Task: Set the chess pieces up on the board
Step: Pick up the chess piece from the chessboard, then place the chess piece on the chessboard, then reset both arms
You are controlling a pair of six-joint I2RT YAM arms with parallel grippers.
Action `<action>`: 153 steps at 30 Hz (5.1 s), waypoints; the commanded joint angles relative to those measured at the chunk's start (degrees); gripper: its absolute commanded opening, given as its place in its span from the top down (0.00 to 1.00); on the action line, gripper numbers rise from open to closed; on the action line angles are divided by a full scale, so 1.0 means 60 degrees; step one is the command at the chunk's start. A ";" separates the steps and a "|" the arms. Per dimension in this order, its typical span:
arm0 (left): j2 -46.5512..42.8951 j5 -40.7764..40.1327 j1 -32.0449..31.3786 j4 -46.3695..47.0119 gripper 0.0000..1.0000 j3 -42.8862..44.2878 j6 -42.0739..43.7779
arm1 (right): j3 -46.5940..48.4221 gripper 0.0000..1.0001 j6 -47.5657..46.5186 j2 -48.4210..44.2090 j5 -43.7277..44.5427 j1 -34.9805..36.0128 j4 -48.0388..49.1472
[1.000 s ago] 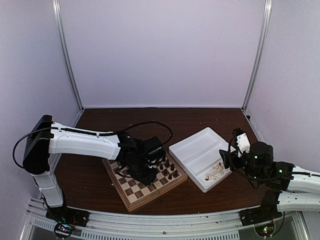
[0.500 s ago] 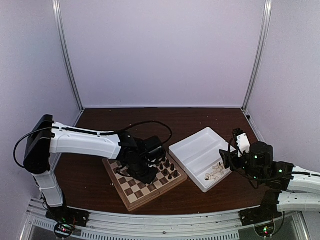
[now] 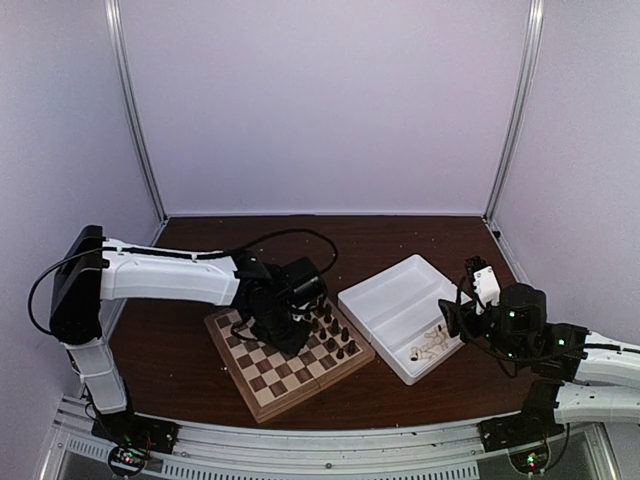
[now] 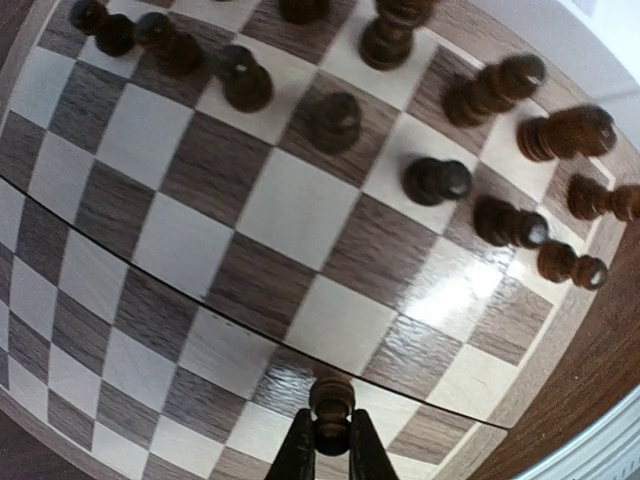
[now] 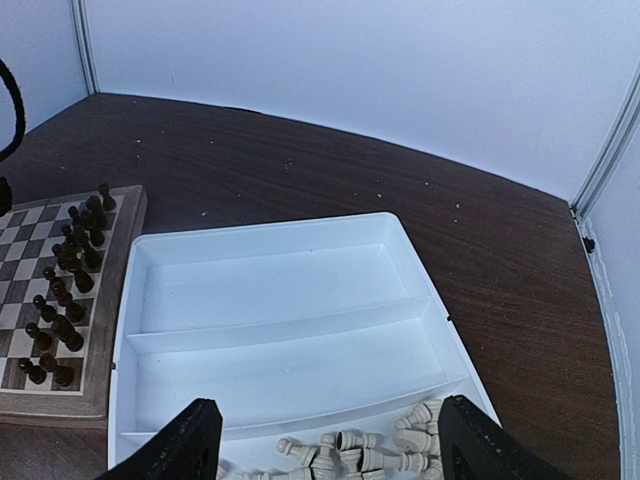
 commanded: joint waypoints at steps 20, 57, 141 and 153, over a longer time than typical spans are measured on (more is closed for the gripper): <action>0.0818 0.0241 0.3294 -0.0121 0.97 0.2601 0.2225 | -0.0043 0.22 0.0019 -0.0030 0.0115 -0.0032 0.0167; 0.2579 0.0716 0.3566 -0.0222 0.97 0.4026 0.2453 | -0.0062 0.22 0.0019 -0.0042 0.0118 -0.0033 0.0167; 0.1547 0.0514 0.3785 -0.0470 0.60 0.4130 0.2532 | -0.0060 0.21 0.0034 -0.0065 0.0140 -0.0029 0.0170; -0.4113 -0.2064 0.3824 0.0425 0.03 0.0366 0.2605 | 0.1323 0.22 0.0301 0.0392 0.0624 -0.0545 -0.1080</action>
